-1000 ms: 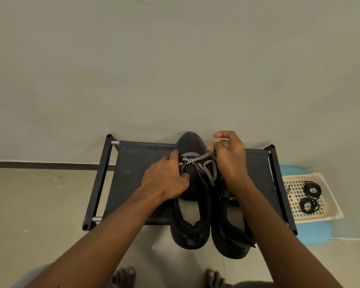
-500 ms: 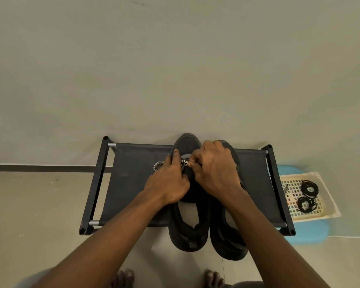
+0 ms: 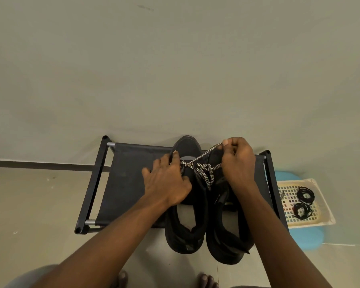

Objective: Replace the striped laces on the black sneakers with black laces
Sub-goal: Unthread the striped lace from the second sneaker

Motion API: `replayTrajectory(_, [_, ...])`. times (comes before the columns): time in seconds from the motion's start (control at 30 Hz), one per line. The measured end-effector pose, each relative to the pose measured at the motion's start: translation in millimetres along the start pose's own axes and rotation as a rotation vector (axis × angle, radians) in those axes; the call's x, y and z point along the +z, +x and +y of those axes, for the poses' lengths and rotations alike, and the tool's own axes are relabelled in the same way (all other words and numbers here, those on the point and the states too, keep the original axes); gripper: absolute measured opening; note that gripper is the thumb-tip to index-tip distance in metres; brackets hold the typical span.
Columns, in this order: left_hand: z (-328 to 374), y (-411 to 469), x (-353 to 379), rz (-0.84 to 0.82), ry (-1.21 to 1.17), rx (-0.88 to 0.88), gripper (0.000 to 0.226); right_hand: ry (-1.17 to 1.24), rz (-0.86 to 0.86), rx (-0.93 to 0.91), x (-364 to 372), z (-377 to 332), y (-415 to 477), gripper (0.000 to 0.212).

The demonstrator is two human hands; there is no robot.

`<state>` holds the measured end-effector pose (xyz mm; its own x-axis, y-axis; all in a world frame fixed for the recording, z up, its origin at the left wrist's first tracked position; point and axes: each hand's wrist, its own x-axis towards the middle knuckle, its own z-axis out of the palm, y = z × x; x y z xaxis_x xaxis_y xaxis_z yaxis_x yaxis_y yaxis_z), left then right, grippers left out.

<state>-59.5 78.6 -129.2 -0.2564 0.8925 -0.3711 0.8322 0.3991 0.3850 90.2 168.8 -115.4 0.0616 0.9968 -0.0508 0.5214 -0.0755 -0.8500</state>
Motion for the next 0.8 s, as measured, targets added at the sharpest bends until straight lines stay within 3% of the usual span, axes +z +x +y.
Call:
replayTrajectory(0.1, [-1,-1,-2,0.054,0.014,-0.005,0.08,0.278,-0.071,0.087,11,-2,-3,0.013])
replayTrajectory(0.17, [-1,-2,-3,0.107,0.023,0.006,0.066,0.499,-0.129,0.164,16,-10,-7,0.013])
replayTrajectory(0.23, [1,-4,-5,0.168,0.038,0.026,0.05,0.564,-0.182,0.174,18,-15,-13,0.011])
replayTrajectory(0.37, [2,-5,-7,0.241,0.066,0.059,0.044,-0.032,-0.323,-0.194,15,-8,-14,0.018])
replayTrajectory(0.5, [1,-4,-8,0.22,0.043,0.07,0.049,-0.436,-0.527,-0.324,13,-6,-17,0.014])
replayTrajectory(0.63, [-1,0,-8,0.11,-0.019,0.078,0.063,-0.554,-0.452,-0.416,15,0,-18,0.014])
replayTrajectory(0.8, [-1,4,-8,0.043,-0.051,0.079,0.058,-0.74,-0.291,-0.638,20,-2,-19,0.019])
